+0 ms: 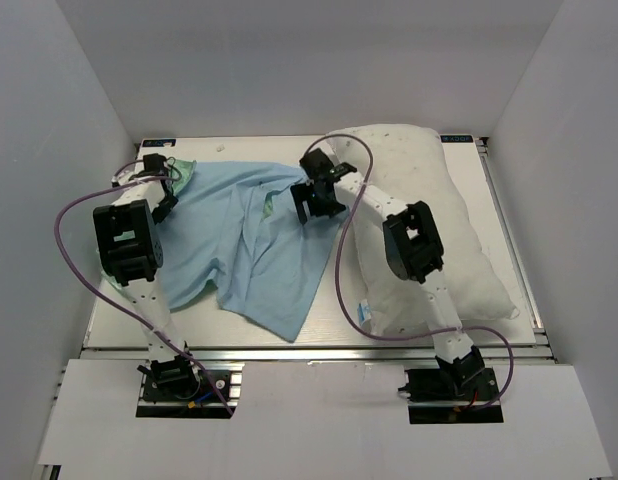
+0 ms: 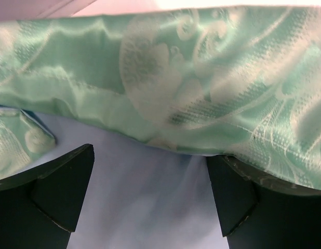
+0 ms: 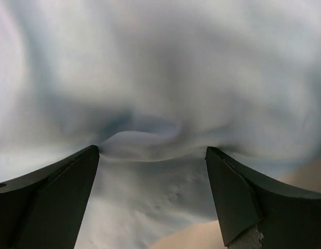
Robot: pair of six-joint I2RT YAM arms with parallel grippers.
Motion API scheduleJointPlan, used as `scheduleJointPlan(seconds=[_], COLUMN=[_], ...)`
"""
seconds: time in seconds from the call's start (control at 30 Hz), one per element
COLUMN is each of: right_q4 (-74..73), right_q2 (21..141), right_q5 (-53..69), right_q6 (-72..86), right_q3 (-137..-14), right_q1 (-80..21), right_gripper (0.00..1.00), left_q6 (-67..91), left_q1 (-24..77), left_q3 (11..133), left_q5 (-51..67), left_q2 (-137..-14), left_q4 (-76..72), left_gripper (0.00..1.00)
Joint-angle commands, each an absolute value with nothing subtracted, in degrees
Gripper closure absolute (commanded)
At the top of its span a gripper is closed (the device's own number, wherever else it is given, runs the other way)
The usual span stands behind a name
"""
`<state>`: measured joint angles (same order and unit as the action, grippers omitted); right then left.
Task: Put the pillow into the pillowcase
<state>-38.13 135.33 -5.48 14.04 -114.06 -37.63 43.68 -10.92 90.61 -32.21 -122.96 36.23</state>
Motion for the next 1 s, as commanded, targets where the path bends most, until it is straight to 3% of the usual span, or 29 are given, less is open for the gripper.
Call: scheduleJointPlan(seconds=[0.0,0.07,0.23,0.4,0.47,0.63,0.87,0.97], right_q4=[-45.8,-46.1,-27.6,-28.8,-27.3,-28.9,-27.6,-23.7], right_q2=[148.0,150.5,147.0,141.4,133.5,121.1,112.2,109.7], right_q5=[-3.5,-2.6,-0.9,1.7,0.3,-2.5,-0.4,3.7], right_q6=[9.6,7.6,1.2,-5.5,-7.3,-2.2,8.5,12.1], right_q3=[-130.0,-136.8,-131.1,-135.7,-124.3,-111.6,-90.2,-82.7], right_q1=[-34.6,-33.2,-32.2,-32.9,-35.0,-39.2,-47.0,-47.9], right_gripper=[0.11,0.11,0.11,0.11,0.11,0.11,0.11,0.11], left_q6=[51.0,55.4,58.2,48.7,45.3,39.3,34.9,34.8], left_q1=[-10.2,-11.3,-12.4,-12.2,-11.1,-7.7,7.5,9.7], left_q3=[87.8,86.7,87.1,86.8,86.3,84.1,84.8,83.4], left_q5=[-34.4,-35.2,-34.6,-26.6,-22.4,-14.3,-8.8,-4.7], left_q2=[-121.8,-121.1,-118.6,-109.5,-104.0,-94.4,-93.5,-93.8], left_q4=[46.7,51.3,57.4,50.8,47.7,41.5,39.9,38.7], left_gripper=[0.02,0.02,0.02,0.02,0.02,0.02,0.02,0.02])
